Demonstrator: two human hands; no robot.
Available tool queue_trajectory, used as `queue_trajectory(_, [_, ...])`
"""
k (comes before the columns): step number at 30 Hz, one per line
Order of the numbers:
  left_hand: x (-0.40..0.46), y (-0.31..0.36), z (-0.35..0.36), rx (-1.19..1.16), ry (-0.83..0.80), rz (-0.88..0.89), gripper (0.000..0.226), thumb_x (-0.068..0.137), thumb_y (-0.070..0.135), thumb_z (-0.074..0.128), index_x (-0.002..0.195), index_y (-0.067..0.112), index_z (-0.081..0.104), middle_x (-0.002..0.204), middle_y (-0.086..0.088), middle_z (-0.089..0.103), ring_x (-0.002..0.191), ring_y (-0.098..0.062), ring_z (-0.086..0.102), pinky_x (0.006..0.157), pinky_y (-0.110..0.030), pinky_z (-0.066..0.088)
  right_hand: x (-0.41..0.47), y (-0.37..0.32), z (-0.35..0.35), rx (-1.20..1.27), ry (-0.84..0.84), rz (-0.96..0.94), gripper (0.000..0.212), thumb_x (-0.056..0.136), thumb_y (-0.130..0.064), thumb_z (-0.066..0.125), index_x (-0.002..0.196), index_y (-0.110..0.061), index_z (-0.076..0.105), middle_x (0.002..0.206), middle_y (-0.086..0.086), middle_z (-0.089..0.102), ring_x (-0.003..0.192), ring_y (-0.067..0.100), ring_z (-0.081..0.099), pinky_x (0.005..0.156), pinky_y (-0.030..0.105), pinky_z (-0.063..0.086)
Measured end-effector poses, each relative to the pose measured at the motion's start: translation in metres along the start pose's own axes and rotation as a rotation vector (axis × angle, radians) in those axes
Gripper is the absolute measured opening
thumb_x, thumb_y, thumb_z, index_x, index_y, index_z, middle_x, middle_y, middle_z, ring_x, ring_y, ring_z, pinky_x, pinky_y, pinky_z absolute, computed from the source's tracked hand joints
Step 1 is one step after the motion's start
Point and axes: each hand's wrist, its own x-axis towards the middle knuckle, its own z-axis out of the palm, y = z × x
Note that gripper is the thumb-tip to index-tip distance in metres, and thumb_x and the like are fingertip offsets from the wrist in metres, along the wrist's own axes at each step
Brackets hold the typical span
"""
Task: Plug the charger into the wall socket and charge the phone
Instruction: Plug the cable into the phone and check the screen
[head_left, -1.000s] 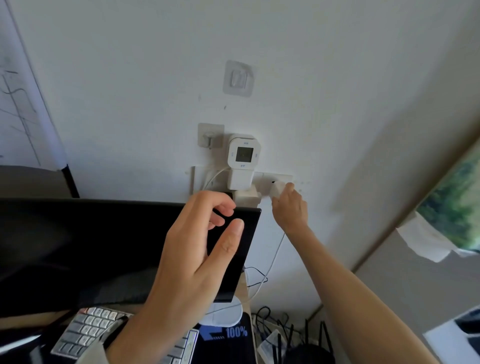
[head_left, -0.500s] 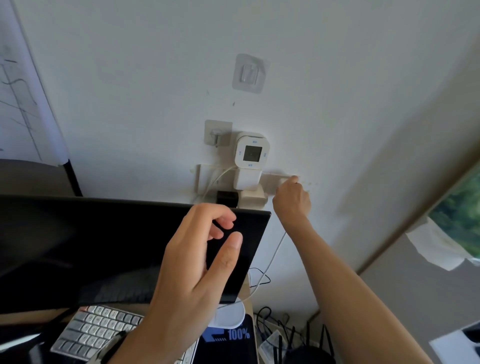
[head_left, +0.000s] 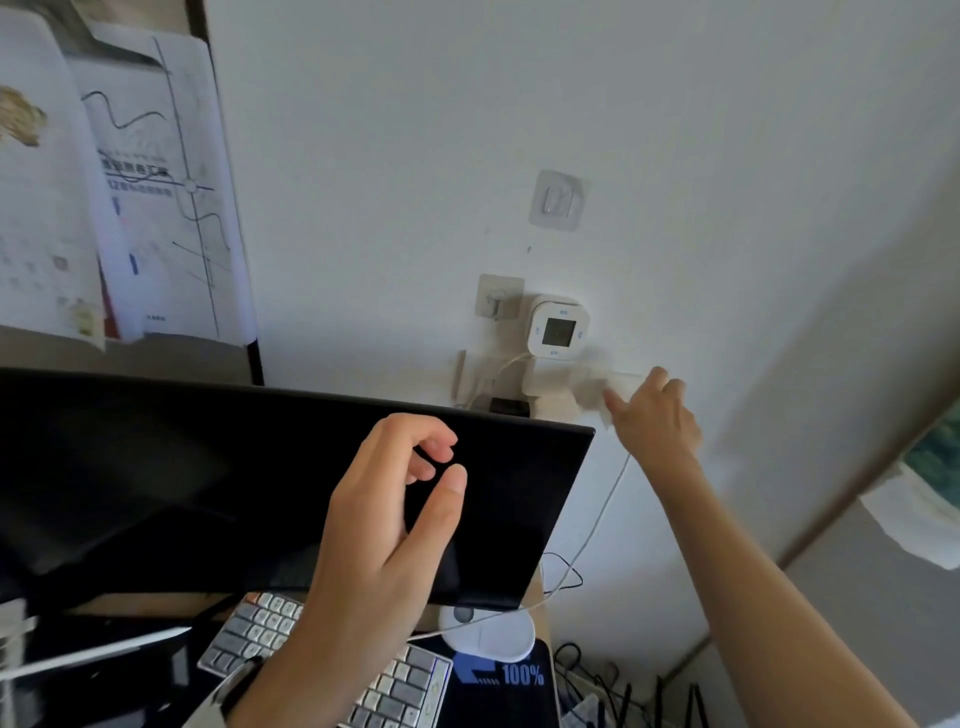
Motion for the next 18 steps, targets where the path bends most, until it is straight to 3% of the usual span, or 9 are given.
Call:
queue_trajectory(3, [-0.001, -0.002, -0.005, -0.027, 0.009, 0.006, 0.02, 0.086, 0.036, 0.047, 0.098, 0.023, 0.056, 0.093, 0.008, 0.057, 0.092, -0.021, 0.058, 0.078, -0.018, 0.044, -0.023, -0.006, -0.028, 0.188, 0.223, -0.104, 0.055, 0.091, -0.037, 0.056, 0.132, -0.005, 0.039, 0.128, 0.019, 0.045, 0.109, 0.04, 0.05, 0.077, 0.039, 0.04])
queue_trajectory(5, [-0.001, -0.003, -0.01, -0.065, 0.011, -0.004, 0.022, 0.085, 0.035, 0.048, 0.099, 0.02, 0.056, 0.092, 0.008, 0.057, 0.092, -0.021, 0.058, 0.081, -0.021, 0.046, -0.049, -0.017, -0.042, 0.289, 0.359, -0.224, 0.051, 0.087, -0.026, 0.062, 0.128, -0.004, 0.043, 0.128, 0.02, 0.045, 0.108, 0.039, 0.047, 0.077, 0.026, 0.029])
queue_trajectory(8, [-0.003, -0.01, -0.021, -0.095, 0.036, -0.052, 0.026, 0.083, 0.034, 0.05, 0.103, 0.018, 0.054, 0.093, 0.007, 0.057, 0.092, -0.018, 0.057, 0.085, -0.022, 0.046, -0.107, -0.046, -0.053, 0.411, 0.441, -0.463, 0.047, 0.08, -0.014, 0.063, 0.122, -0.001, 0.047, 0.124, 0.022, 0.045, 0.106, 0.034, 0.045, 0.086, 0.013, 0.023])
queue_trajectory(10, [-0.005, -0.016, -0.031, -0.086, 0.05, -0.071, 0.022, 0.085, 0.029, 0.051, 0.104, 0.018, 0.053, 0.094, 0.006, 0.057, 0.093, -0.017, 0.057, 0.085, -0.023, 0.047, -0.147, -0.064, -0.052, 0.474, 0.431, -0.559, 0.044, 0.078, -0.012, 0.061, 0.119, 0.0, 0.049, 0.121, 0.021, 0.046, 0.106, 0.03, 0.044, 0.092, 0.008, 0.022])
queue_trajectory(13, [-0.009, -0.028, -0.047, -0.077, 0.059, -0.112, 0.017, 0.086, 0.019, 0.053, 0.103, 0.017, 0.053, 0.095, 0.004, 0.057, 0.092, -0.015, 0.056, 0.083, -0.028, 0.047, -0.195, -0.082, -0.039, 0.506, 0.347, -0.66, 0.042, 0.077, -0.01, 0.061, 0.116, 0.002, 0.052, 0.12, 0.023, 0.047, 0.109, 0.031, 0.044, 0.099, 0.014, 0.025])
queue_trajectory(18, [-0.027, -0.055, -0.069, -0.058, 0.048, -0.186, 0.018, 0.084, 0.017, 0.053, 0.103, 0.018, 0.053, 0.096, 0.006, 0.056, 0.09, -0.012, 0.055, 0.079, -0.022, 0.045, -0.246, -0.091, 0.004, 0.442, 0.185, -0.778, 0.046, 0.074, 0.0, 0.065, 0.117, -0.003, 0.05, 0.119, 0.021, 0.05, 0.104, 0.029, 0.048, 0.088, 0.024, 0.036])
